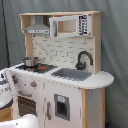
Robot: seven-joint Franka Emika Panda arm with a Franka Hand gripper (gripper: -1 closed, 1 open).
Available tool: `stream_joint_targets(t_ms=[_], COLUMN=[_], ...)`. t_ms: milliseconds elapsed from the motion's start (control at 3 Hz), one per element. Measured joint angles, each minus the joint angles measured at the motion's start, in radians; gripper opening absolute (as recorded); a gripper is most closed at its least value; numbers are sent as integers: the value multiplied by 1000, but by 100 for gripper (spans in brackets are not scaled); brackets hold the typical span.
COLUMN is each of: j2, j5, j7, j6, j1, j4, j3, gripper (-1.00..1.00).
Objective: Play with the kitchen
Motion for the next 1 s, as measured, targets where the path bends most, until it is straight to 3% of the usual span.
stream_joint_targets(t_ms=[333, 667, 1000], j2=[0, 0, -2], j5=[0, 0, -3], j7=[91, 91, 58], j6=[1, 1, -54], j1=[0, 0, 64], j4=[0, 1, -4], j3=[0, 0, 7], gripper=[-100, 100, 100])
